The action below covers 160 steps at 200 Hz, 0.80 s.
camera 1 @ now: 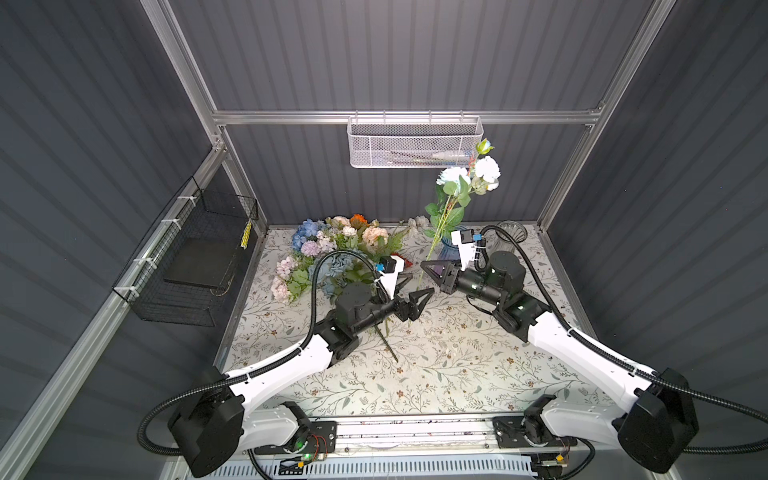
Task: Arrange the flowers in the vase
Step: 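Grasp the rose stem with the right gripper and open the left gripper, then carry the rose with the right gripper and lower it into the blue-purple vase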
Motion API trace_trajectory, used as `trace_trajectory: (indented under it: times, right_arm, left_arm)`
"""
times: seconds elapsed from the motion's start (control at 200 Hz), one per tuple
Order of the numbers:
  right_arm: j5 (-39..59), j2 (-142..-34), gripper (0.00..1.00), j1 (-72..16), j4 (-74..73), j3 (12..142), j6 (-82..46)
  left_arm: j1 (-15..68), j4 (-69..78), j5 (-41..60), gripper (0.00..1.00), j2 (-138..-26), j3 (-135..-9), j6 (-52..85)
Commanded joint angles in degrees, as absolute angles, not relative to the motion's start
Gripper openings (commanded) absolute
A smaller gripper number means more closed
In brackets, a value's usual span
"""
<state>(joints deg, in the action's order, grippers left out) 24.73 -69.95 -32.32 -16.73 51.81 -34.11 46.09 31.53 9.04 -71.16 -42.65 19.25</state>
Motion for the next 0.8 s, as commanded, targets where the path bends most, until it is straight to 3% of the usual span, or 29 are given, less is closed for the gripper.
trace_trajectory:
  times: [0.0,0.255,0.485,0.795]
  right_arm:
    - [19.97,-68.36,0.0,-32.05,-11.62,53.82,-28.85]
    - [-1.42,-64.63,0.0,-31.5,6.03,58.09,-16.99]
    - [-14.47,-61.56,0.0,-30.83,9.81,63.95,-5.83]
    - [-16.9,-69.53,0.0,-26.71,-1.27,73.76,6.35]
  left_arm:
    - [45.17,30.03,7.73,1.0,-70.65,-43.09,21.0]
    - [36.52,30.18,6.98,1.0,-72.14,-39.78,32.48]
    - [34.72,21.39,-1.18,1.0,-75.13,-40.75,35.39]
    - [34.63,18.94,-1.05,1.0,-79.1,-42.66,36.65]
